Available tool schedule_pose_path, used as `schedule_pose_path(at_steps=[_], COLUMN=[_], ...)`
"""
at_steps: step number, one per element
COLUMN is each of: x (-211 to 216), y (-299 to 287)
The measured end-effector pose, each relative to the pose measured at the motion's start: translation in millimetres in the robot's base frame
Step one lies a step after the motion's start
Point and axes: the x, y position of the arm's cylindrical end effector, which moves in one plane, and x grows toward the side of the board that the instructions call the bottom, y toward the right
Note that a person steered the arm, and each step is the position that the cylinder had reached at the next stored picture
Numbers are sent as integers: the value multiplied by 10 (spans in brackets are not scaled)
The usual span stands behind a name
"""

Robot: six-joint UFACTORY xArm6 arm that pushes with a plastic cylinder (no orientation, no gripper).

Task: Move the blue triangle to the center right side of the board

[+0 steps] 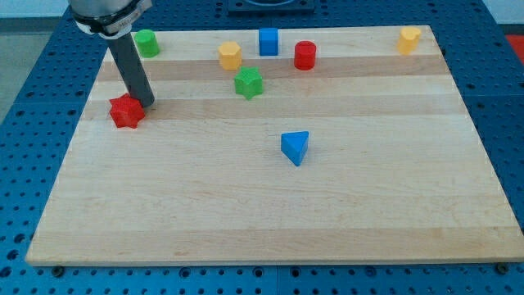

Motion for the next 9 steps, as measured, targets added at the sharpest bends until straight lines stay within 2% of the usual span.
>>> schedule_pose_path(at_steps=[3,5,7,9], x=[25,667,1160,1162], y=[212,606,1302,2073])
